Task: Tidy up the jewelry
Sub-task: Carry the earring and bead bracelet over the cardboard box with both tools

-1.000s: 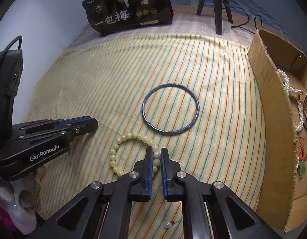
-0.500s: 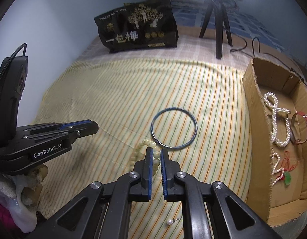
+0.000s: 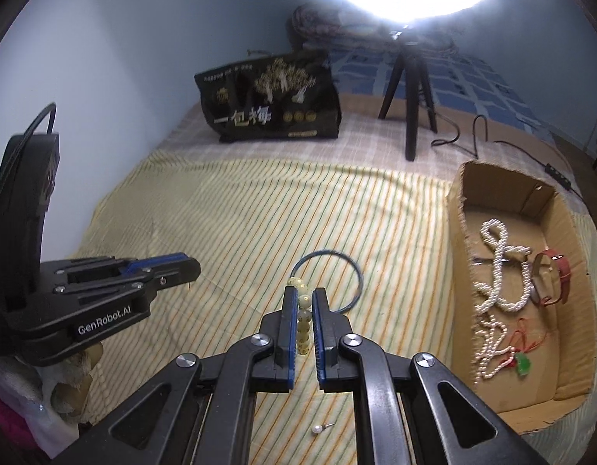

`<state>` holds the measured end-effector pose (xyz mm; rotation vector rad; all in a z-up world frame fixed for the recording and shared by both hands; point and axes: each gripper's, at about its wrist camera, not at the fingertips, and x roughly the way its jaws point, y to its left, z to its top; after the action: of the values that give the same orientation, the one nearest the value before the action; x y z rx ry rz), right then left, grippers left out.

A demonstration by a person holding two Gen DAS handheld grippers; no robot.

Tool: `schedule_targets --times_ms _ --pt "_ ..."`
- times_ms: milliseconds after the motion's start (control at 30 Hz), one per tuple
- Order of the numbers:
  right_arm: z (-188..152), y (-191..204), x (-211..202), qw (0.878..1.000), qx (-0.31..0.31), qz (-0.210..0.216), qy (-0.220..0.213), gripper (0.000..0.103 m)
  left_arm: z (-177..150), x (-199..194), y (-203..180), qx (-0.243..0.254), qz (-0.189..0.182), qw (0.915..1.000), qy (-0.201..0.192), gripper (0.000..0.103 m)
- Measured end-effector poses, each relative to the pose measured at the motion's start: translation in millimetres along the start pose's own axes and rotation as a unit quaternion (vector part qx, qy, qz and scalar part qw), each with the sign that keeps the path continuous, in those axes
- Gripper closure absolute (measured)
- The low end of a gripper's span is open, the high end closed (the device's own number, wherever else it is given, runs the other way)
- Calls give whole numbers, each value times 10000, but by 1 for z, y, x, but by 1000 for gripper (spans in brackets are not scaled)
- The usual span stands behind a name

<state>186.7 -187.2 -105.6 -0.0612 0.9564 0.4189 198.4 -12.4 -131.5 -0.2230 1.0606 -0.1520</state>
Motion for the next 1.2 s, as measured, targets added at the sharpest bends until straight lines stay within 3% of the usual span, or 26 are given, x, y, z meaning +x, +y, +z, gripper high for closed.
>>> schedule_targets --times_ms 633,1200 --pt "-6 -90 -70 9944 777 -323 -636 98 -1 -20 -104 765 -614 9948 -266 97" --pt "-34 -174 -98 9845 1416 -768 -701 98 -11 1 -185 1277 -950 9871 -187 97"
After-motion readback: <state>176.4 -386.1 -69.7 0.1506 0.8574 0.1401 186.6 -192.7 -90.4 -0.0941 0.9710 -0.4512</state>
